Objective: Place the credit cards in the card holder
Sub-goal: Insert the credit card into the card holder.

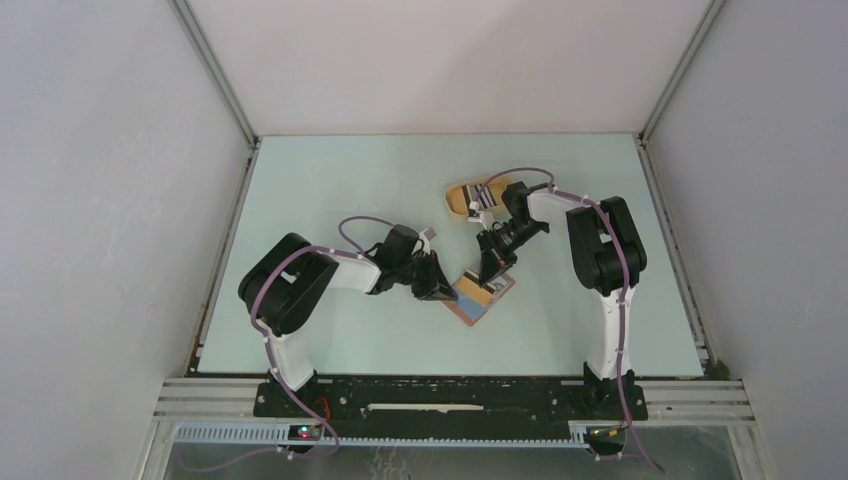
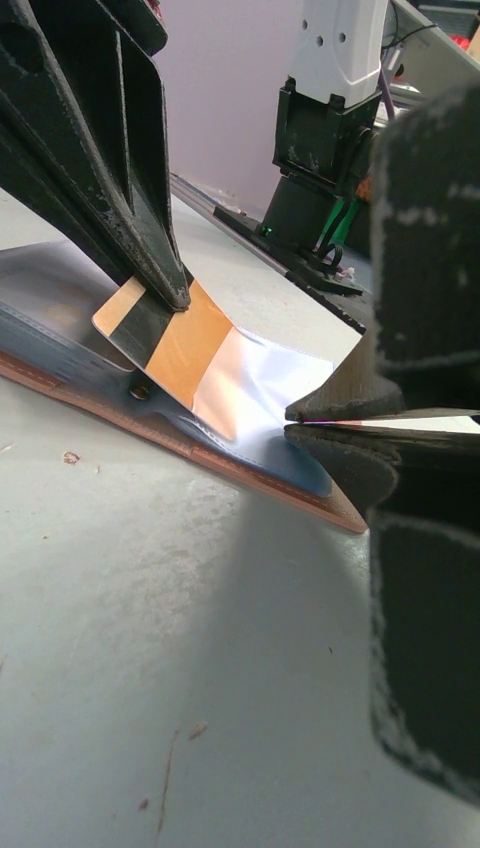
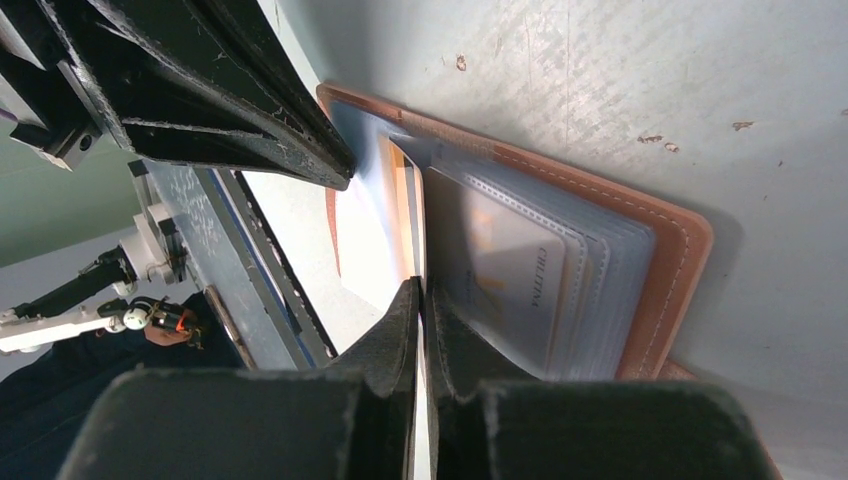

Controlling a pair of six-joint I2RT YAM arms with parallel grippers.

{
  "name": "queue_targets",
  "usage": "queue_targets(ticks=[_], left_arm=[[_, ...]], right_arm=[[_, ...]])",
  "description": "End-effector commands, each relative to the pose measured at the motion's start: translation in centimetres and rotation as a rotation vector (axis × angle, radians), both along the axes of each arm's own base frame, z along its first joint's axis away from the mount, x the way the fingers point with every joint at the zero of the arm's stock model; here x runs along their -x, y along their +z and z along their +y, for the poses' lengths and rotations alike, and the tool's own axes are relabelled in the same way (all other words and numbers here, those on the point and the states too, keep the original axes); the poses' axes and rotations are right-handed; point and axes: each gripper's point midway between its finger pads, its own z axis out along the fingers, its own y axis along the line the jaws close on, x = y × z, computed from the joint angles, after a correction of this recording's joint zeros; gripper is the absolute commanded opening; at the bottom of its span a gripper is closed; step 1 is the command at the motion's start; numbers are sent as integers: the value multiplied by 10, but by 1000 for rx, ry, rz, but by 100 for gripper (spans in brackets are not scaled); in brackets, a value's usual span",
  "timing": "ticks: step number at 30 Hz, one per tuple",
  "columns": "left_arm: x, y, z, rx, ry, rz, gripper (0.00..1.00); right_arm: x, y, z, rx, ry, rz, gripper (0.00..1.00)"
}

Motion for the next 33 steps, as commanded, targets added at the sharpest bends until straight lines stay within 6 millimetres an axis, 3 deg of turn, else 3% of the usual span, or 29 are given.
queue_targets(ticks=[1, 13, 22, 29, 33], left_arm=[[13, -30, 22, -144, 2, 47, 11], [4, -7, 18, -120, 18, -2, 17], [5, 5, 21, -113, 22, -23, 16], [12, -3, 26, -130, 18, -7, 13], [14, -3, 26, -127, 15, -8, 13]], right_arm=[[1, 5, -4, 24, 41, -70, 10], [1, 10, -5, 57, 70, -127, 19], [2, 12, -4, 80, 94, -167, 25], [6, 12, 0, 69, 99, -150, 24], [10, 12, 4, 46, 98, -111, 17]])
